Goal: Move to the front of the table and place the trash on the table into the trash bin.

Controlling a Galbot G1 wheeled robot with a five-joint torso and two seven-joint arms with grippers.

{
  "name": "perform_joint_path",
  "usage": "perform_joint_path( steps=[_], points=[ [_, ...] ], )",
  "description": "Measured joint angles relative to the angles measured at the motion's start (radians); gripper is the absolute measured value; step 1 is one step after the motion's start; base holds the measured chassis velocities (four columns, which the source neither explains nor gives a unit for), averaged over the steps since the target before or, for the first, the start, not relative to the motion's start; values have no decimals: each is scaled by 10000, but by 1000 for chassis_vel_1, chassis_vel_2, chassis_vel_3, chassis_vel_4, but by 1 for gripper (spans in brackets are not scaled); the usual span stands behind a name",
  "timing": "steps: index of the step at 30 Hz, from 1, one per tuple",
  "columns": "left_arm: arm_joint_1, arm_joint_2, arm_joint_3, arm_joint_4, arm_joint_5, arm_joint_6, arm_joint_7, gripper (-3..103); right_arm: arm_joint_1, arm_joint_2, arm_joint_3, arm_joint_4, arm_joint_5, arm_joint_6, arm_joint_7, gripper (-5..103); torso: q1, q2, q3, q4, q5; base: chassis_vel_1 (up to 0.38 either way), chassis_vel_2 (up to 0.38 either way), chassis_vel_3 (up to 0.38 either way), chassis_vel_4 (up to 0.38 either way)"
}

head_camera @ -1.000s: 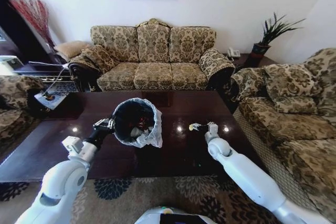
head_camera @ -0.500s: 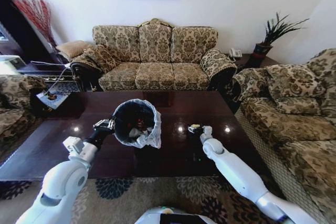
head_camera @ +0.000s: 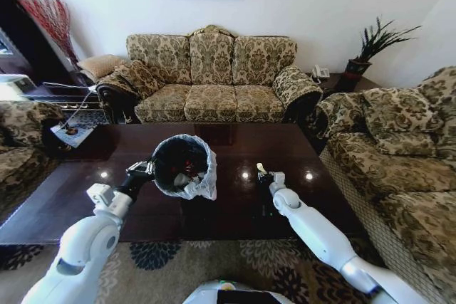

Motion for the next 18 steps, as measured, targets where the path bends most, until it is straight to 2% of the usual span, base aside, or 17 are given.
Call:
perform_joint_path(
  steps=[1, 4, 5, 6, 10, 12, 13, 15, 16, 18],
  points=[
    [0, 0, 0, 0, 0, 0, 0, 3, 0, 0, 0, 0, 0, 0, 0, 25, 0, 0, 0, 0, 0, 0, 0, 0, 0],
    [-17, 27, 17, 10, -14, 0, 1, 3, 0, 5, 12, 48, -172, 179, 61, 9, 0, 0, 0, 0, 1, 0, 0, 0, 0],
    [-17, 27, 17, 10, -14, 0, 1, 3, 0, 5, 12, 48, -172, 179, 61, 9, 0, 0, 0, 0, 1, 0, 0, 0, 0],
    [-18, 31, 17, 13, -21, 1, 1, 3, -6, -3, 92, 204, -278, 264, 134, 4, 0, -1, 1, 0, 4, 0, 0, 0, 0],
    [-19, 68, 18, 42, -38, 0, -3, 3, -22, -317, 426, 1463, -418, 370, 284, 1, 0, -1, 1, 1, 3, 0, 0, 0, 0],
    [-32, 67, 48, 108, -41, 0, -6, 3, 23, -1047, 614, 3362, -150, 248, 409, 0, 0, -1, -1, 1, 2, 0, 0, 0, 0],
    [-32, 67, 48, 108, -41, 0, -6, 3, 23, -1047, 614, 3362, -150, 248, 409, 0, 0, -1, -1, 1, 2, 0, 0, 0, 0],
    [-74, 45, 132, 205, -26, 0, -6, 3, 319, -1988, 659, 5597, 595, -53, 528, 0, 0, 0, -1, -1, -1, 0, 0, 0, 0],
    [-74, 45, 132, 205, -26, 0, -6, 3, 319, -1988, 659, 5597, 595, -53, 528, 0, 0, 0, -1, -1, -1, 0, 0, 0, 0],
    [-149, 39, 249, 268, -9, 3, -7, 3, 873, -2803, 378, 7276, 1617, -354, 662, 0, 0, 0, -3, -2, -4, 0, 0, 0, 0]
  ],
)
